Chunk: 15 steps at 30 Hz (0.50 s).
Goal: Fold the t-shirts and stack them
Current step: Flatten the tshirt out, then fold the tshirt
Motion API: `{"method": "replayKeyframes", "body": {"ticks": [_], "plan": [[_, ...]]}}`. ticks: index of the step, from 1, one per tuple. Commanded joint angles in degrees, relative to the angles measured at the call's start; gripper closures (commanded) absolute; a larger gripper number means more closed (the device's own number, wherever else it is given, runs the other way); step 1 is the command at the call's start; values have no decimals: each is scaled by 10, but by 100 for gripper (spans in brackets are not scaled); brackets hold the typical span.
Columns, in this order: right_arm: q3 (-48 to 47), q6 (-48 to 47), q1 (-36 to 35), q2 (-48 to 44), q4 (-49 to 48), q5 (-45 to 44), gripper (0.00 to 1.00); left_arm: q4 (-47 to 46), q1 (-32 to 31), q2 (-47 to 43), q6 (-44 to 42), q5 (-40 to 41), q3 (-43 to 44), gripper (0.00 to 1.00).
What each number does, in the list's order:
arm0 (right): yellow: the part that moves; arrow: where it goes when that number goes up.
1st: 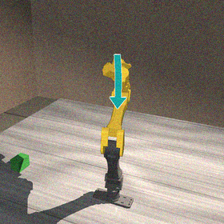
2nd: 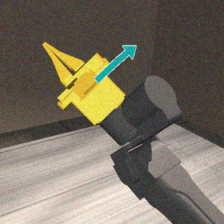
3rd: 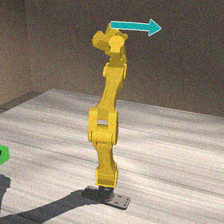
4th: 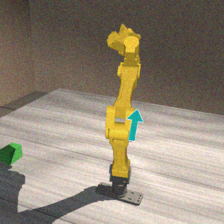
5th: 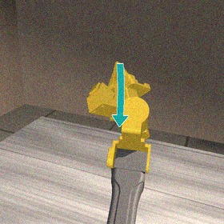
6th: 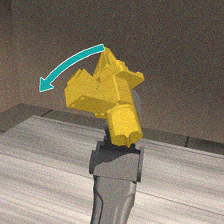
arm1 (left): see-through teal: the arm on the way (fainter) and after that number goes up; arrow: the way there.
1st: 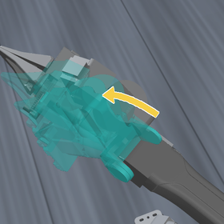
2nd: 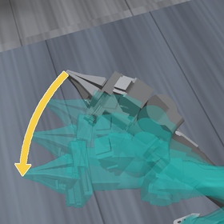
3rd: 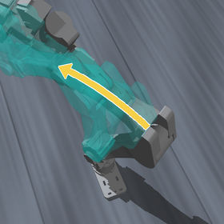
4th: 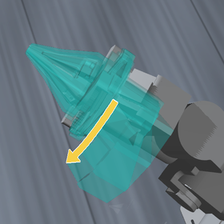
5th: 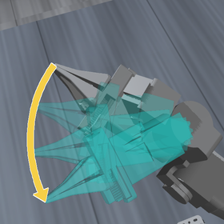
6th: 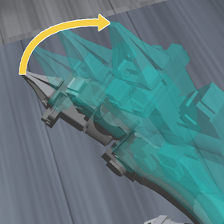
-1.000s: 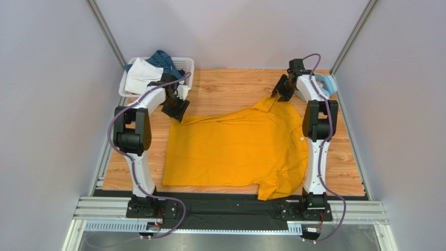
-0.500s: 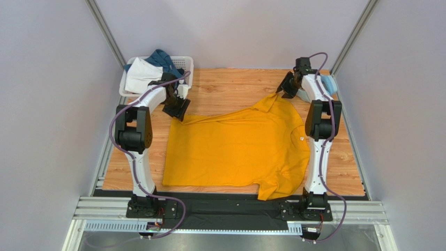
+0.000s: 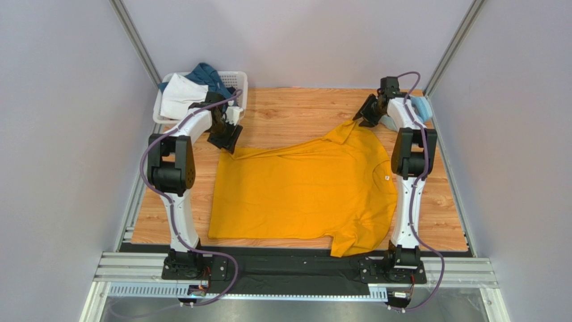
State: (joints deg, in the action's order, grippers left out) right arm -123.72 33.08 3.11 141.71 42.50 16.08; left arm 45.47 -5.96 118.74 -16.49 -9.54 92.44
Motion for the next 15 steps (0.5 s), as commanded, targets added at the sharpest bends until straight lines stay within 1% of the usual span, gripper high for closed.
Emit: {"method": "replayKeyframes", "body": {"ticks": [1,4,10,15], "plan": [[-26,8,-6,4,-22,19,58,-10,9,4,10,-2,-2,36],[-30,10,-6,4,-22,25,59,-9,9,4,8,-1,-5,40],[-32,11,-13,7,-29,35,62,-14,10,9,1,9,-5,51],[-32,8,-14,10,-29,39,64,-14,10,13,0,8,-3,54]]}}
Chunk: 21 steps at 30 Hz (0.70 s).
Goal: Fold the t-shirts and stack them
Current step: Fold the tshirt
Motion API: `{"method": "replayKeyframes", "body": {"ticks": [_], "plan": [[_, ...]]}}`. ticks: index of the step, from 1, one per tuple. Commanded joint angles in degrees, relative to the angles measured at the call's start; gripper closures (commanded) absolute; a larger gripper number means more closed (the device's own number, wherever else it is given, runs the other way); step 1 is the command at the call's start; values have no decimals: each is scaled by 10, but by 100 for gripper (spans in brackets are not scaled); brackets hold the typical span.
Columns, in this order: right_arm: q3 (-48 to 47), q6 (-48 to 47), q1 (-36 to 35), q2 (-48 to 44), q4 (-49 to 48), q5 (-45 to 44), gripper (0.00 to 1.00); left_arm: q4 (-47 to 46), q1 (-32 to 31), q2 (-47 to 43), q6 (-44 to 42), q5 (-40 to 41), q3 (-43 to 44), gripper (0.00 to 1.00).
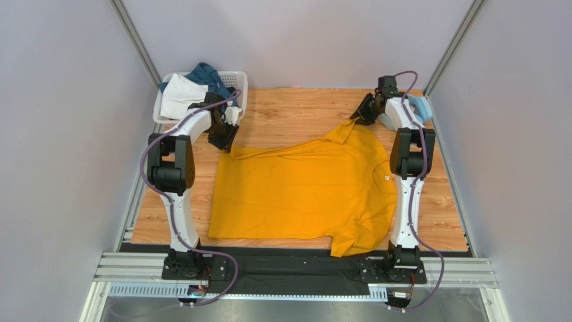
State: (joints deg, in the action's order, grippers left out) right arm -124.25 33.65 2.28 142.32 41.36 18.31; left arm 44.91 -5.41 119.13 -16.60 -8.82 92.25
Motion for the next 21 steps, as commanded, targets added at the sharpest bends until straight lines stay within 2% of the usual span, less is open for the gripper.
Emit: {"method": "replayKeyframes", "body": {"ticks": [1,6,12,15,17,18,19,21], "plan": [[-27,4,-6,5,-18,16,65,-10,5,9,1,1,-1,55],[-27,5,-7,11,-19,21,70,-9,6,12,-1,1,0,55],[-26,0,-7,9,-19,17,84,-10,6,14,0,2,-1,60],[-26,-2,-7,6,-16,16,94,-11,6,14,0,0,0,68],[-26,-3,-7,2,-15,15,98,-10,6,11,0,1,0,79],[-26,-3,-7,-6,-12,16,99,-9,6,8,-1,2,1,83],[-27,-3,-7,-12,-10,17,100,-6,6,7,-1,3,3,92],[-26,-2,-7,-27,-8,23,100,2,6,-6,-2,4,12,100]]}}
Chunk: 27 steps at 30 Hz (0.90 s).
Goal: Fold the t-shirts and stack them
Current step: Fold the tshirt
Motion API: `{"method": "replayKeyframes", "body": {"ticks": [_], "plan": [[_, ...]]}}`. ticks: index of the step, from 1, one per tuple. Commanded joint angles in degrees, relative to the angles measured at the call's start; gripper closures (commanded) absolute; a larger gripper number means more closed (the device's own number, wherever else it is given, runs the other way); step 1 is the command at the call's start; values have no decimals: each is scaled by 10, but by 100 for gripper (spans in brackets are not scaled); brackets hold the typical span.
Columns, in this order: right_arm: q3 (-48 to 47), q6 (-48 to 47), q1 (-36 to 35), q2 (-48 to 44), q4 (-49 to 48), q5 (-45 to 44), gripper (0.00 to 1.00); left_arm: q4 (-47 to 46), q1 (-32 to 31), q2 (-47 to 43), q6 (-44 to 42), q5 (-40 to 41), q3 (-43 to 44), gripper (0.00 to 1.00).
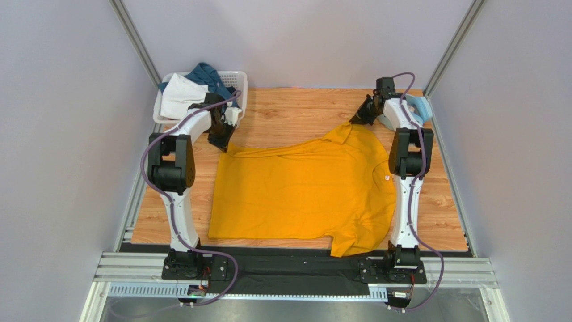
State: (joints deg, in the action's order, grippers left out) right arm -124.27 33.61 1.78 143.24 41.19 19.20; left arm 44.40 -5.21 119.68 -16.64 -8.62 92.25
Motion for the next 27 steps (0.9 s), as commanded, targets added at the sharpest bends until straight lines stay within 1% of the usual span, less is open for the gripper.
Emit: {"method": "replayKeyframes", "body": {"ticks": [1,7,10,14,22,27], "plan": [[-26,0,-2,-54,-8,16,100,9,4,-17,-1,0,14,100],[3,6,-2,-142,-8,28,100,27,4,-80,-1,-8,29,100],[29,1,-2,-203,-11,26,100,32,4,-113,-3,-5,30,100],[56,1,-2,-250,-11,22,100,35,4,-132,-1,-10,24,100],[127,-1,-1,-291,-7,8,100,24,5,-154,0,-14,-17,100],[145,-6,1,-299,-1,-6,100,11,5,-154,-1,-4,-17,100]]}}
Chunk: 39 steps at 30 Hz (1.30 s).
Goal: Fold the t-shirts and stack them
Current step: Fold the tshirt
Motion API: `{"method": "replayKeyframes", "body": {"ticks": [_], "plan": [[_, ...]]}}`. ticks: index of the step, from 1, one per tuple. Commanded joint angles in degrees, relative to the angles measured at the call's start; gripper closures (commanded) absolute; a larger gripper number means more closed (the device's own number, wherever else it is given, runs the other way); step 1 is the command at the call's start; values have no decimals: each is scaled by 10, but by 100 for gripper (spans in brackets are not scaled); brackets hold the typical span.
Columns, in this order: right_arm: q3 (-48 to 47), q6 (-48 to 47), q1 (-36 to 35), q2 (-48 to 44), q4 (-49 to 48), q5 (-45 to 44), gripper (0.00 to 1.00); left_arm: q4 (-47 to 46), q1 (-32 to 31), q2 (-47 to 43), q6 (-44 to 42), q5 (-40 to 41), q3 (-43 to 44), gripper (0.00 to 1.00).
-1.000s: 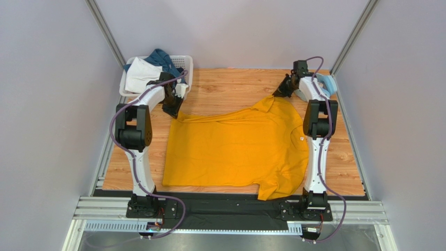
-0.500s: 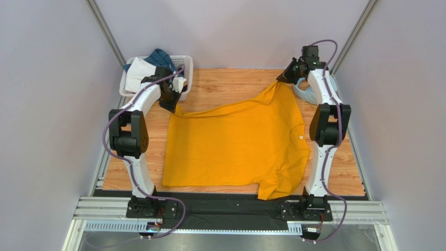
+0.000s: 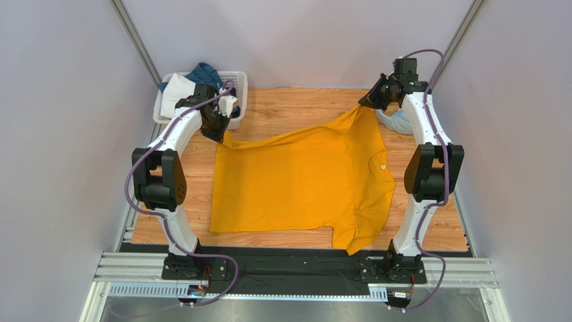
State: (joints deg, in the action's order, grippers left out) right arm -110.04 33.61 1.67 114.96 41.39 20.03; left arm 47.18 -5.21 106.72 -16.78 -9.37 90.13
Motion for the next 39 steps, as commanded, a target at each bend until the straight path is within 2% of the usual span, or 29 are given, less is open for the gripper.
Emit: {"method": "replayKeyframes", "body": {"ticks": [1,10,12,14,21,25,34,36,37,39], "plan": [[3,-6,3,-15,1,-17,100,-17,6,-20,0,3,13,100],[-48,-2,6,-6,40,-17,100,12,11,18,-2,22,122,100],[-39,-2,6,-15,48,-20,100,15,11,14,-2,13,119,100],[-20,-1,6,-36,58,-25,100,12,11,4,-1,3,93,100],[169,3,2,-145,56,-25,100,-30,11,-53,-21,-1,-59,100],[277,3,-4,-211,53,-44,100,-52,11,-73,-26,-4,-118,100],[337,-12,-9,-283,71,-72,100,-63,12,-87,-21,-14,-152,100],[364,-16,-12,-286,72,-76,96,-64,12,-89,-21,-15,-159,100],[373,-18,-14,-282,72,-81,87,-64,12,-89,-21,-17,-162,100],[407,-19,-14,-279,70,-87,82,-62,12,-90,-22,-20,-173,100]]}}
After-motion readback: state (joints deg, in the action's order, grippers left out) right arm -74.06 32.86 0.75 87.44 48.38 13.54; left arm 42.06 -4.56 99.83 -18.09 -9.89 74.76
